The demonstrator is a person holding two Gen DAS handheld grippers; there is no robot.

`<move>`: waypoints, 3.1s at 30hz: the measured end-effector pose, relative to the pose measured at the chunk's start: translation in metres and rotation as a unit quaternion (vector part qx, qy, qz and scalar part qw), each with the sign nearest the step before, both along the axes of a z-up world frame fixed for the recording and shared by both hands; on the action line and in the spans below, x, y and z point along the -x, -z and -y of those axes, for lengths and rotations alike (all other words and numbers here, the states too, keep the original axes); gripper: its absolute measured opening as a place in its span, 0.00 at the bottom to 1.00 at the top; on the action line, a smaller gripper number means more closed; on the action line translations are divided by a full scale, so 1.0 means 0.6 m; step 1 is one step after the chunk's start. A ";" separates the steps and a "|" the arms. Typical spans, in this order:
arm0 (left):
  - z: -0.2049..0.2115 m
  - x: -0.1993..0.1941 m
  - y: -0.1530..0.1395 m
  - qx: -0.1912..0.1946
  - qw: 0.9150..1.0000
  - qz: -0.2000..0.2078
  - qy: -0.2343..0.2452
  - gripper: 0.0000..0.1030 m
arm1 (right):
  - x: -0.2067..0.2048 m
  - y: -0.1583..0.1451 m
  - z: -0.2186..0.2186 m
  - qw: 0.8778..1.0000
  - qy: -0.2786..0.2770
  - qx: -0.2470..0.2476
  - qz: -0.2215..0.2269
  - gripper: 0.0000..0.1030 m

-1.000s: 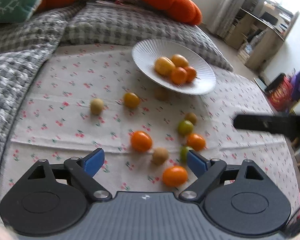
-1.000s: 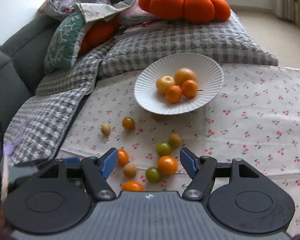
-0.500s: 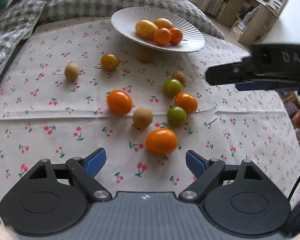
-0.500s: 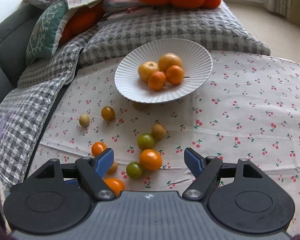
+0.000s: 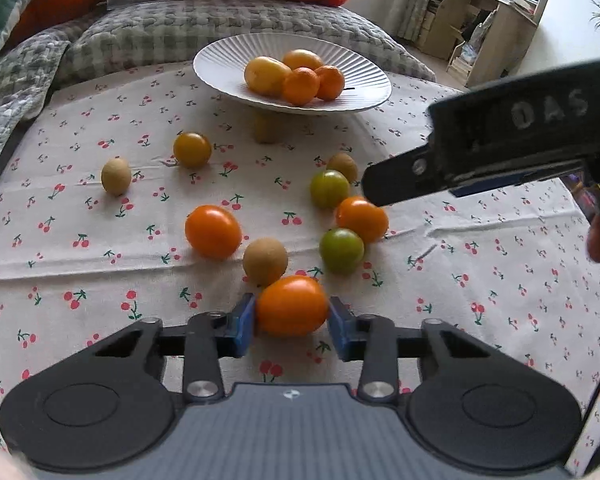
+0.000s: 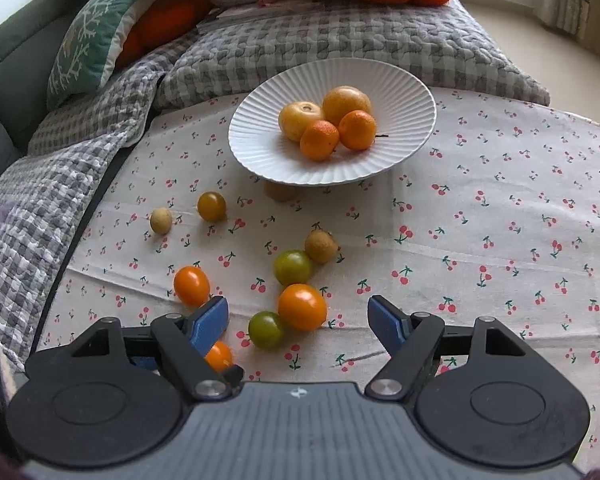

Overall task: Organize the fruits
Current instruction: 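Close the left tool on an orange tomato while the right tool grasps another orange tomato, then lift both held orange tomatoes off the cloth, then carry both orange tomatoes over to the white plate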

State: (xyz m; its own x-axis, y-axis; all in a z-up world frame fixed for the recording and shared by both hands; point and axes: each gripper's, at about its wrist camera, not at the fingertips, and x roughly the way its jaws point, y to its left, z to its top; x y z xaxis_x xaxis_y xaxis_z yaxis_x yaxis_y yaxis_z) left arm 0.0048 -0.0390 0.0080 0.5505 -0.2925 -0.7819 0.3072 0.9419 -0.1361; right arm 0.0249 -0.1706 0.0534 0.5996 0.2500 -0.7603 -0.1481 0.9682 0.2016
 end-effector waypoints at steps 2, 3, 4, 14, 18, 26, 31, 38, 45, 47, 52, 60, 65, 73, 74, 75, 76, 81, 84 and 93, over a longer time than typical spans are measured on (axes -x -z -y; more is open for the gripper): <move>-0.002 0.000 -0.001 0.004 1.000 -0.002 0.001 0.26 | -0.005 0.008 -0.003 1.000 -0.003 0.003 -0.007 0.70; -0.002 0.001 -0.001 0.004 1.000 -0.002 0.000 0.26 | -0.008 0.012 -0.003 1.000 -0.003 0.002 -0.012 0.70; -0.003 0.001 -0.001 0.004 1.000 -0.002 -0.001 0.26 | -0.012 0.018 -0.003 1.000 -0.001 0.000 -0.019 0.69; -0.007 0.000 -0.002 0.004 1.000 -0.007 -0.007 0.26 | -0.036 0.058 0.004 0.997 0.043 -0.039 -0.048 0.62; -0.009 0.000 -0.003 0.004 1.000 -0.009 -0.010 0.26 | -0.037 0.061 -0.009 0.998 0.028 -0.042 -0.041 0.55; -0.010 0.000 -0.006 0.002 1.000 -0.005 -0.013 0.26 | -0.029 0.057 -0.032 0.999 0.003 -0.027 -0.029 0.45; -0.011 0.000 -0.007 0.003 1.000 -0.006 -0.015 0.26 | -0.029 0.046 -0.027 0.999 0.005 -0.036 -0.016 0.26; -0.013 -0.001 -0.006 0.001 1.000 -0.007 -0.016 0.26 | -0.034 0.053 -0.031 0.999 0.002 -0.033 -0.016 0.34; -0.017 -0.004 -0.005 0.006 1.000 -0.012 -0.020 0.26 | -0.041 0.066 -0.018 0.997 0.012 -0.063 -0.031 0.50; -0.018 -0.004 -0.006 0.006 1.000 -0.012 -0.021 0.26 | -0.039 0.065 -0.023 0.998 0.003 -0.058 -0.028 0.47; -0.018 -0.004 -0.006 0.003 1.000 -0.010 -0.022 0.26 | -0.032 0.062 -0.045 0.999 -0.024 -0.035 -0.017 0.28; -0.021 -0.004 -0.010 0.010 1.000 -0.008 -0.023 0.26 | -0.030 0.035 -0.034 0.999 -0.014 -0.046 -0.003 0.28; -0.034 -0.004 -0.025 0.024 0.999 0.000 -0.033 0.26 | -0.034 0.020 -0.019 0.998 -0.004 -0.060 0.006 0.28; -0.071 -0.014 -0.071 0.050 0.996 0.016 -0.069 0.26 | -0.033 0.000 -0.006 0.997 -0.002 -0.079 0.018 0.28; -0.075 -0.015 -0.080 0.052 0.996 0.020 -0.075 0.26 | -0.032 -0.007 -0.004 0.996 -0.002 -0.084 0.022 0.28; -0.079 -0.016 -0.090 0.054 0.995 0.025 -0.081 0.26 | -0.032 -0.013 -0.001 0.996 -0.002 -0.089 0.027 0.28; -0.083 -0.017 -0.099 0.056 0.994 0.029 -0.087 0.26 | -0.030 -0.020 0.003 0.995 -0.001 -0.095 0.031 0.28; -0.086 -0.017 -0.139 0.060 0.989 0.051 -0.123 0.26 | -0.017 -0.064 0.031 0.990 0.008 -0.128 0.063 0.28; -0.067 -0.015 -0.157 0.069 0.987 0.054 -0.134 0.26 | -0.008 -0.093 0.057 0.985 0.015 -0.153 0.083 0.28; -0.033 0.001 -0.194 0.101 0.980 0.027 -0.167 0.26 | 0.014 -0.140 0.121 0.970 0.040 -0.207 0.117 0.28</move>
State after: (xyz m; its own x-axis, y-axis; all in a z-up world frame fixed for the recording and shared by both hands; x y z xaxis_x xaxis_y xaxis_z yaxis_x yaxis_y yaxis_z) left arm 0.0042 -0.0190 0.1246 0.6807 -0.2353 -0.6937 -0.0016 0.9465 -0.3226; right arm 0.0166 -0.2431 0.1376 0.7742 0.4502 -0.4449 -0.1643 0.8218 0.5456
